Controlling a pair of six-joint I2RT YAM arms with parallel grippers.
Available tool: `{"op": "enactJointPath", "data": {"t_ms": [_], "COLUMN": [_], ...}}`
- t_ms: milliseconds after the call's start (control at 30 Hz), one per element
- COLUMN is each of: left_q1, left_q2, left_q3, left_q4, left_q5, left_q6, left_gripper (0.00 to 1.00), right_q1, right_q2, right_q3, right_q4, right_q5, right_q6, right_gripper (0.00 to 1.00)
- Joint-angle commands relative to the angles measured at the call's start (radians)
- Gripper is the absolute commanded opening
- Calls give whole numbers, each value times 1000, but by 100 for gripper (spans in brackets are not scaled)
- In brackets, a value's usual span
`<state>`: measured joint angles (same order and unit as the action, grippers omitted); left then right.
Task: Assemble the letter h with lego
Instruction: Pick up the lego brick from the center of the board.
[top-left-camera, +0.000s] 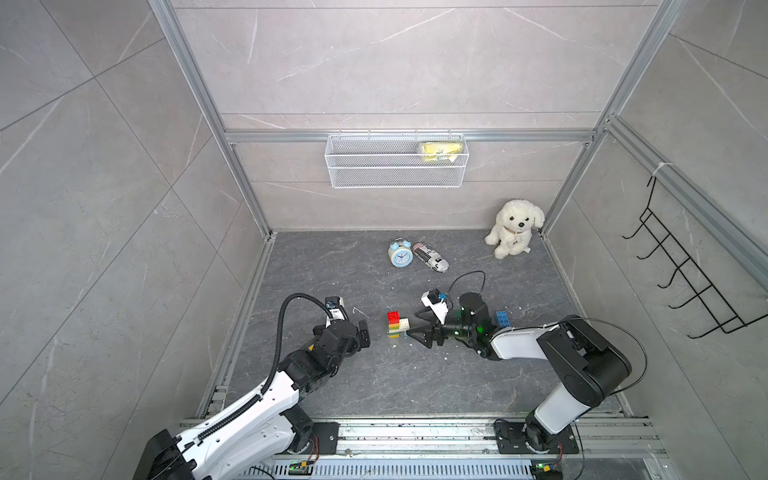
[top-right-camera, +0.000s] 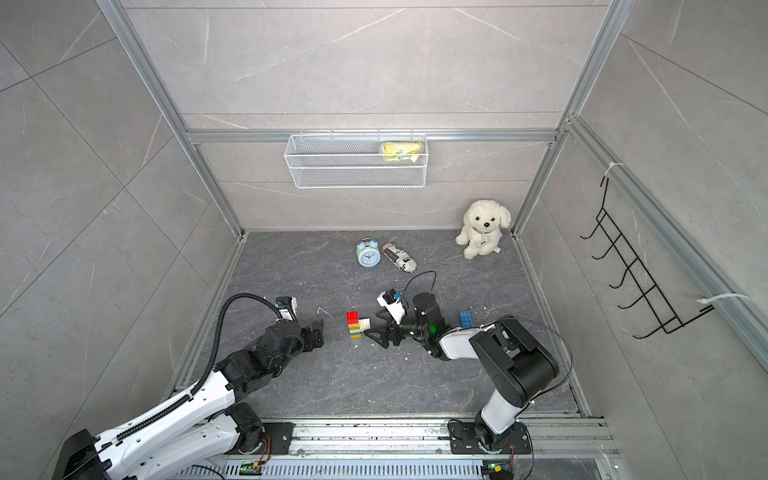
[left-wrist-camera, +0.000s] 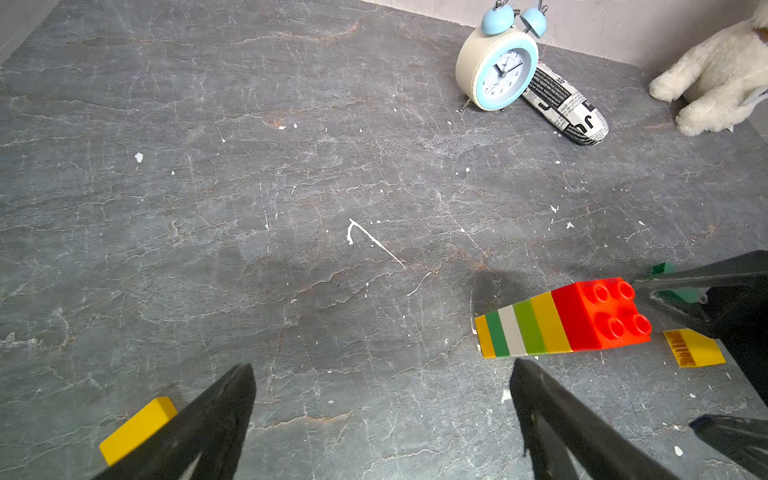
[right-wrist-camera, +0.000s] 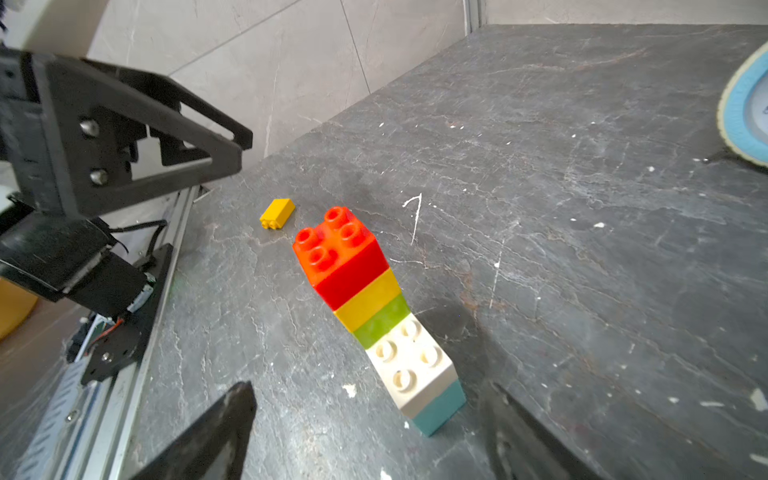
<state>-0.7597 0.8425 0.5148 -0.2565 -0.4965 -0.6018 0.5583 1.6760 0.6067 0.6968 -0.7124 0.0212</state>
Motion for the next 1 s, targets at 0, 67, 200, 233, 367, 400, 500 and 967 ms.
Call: {"op": "enactJointPath", "data": {"t_ms": [0, 67, 200, 233, 367, 400, 500, 967], "left_q1": [-6, -6, -6, -6, -6, -6, -6, -6], "left_q2": [-11, -8, -6, -6, -8, -7, -3, 11], "left_q3": [4, 11, 12, 12, 13, 14, 13, 14], "left_q4": [20, 11, 13, 14, 11, 11, 13, 11], "left_q5": [-30, -27, -18, -16, -14, -13, -13, -15], "left_q6": [-9, -14, -13, -10, -7, -5, -4, -6], "left_gripper": [100, 100, 100, 99, 100, 100, 100, 99], "right_q1": [23, 28, 42, 48, 78, 83, 103, 144], "right_q2": [49, 89, 127, 137, 157, 159, 179, 204], "right_q3": [99, 146, 184, 200, 237, 235, 253, 246], "right_q4": [-251, -310, -326, -346, -386, -374, -382, -292], "right_q5": [12, 16, 28, 32, 49, 49, 74, 191], "right_q6": [-153, -177, -205, -216, -253, -253, -260, -221], "right_gripper": [87, 86, 86, 86, 85, 84, 78, 63]}}
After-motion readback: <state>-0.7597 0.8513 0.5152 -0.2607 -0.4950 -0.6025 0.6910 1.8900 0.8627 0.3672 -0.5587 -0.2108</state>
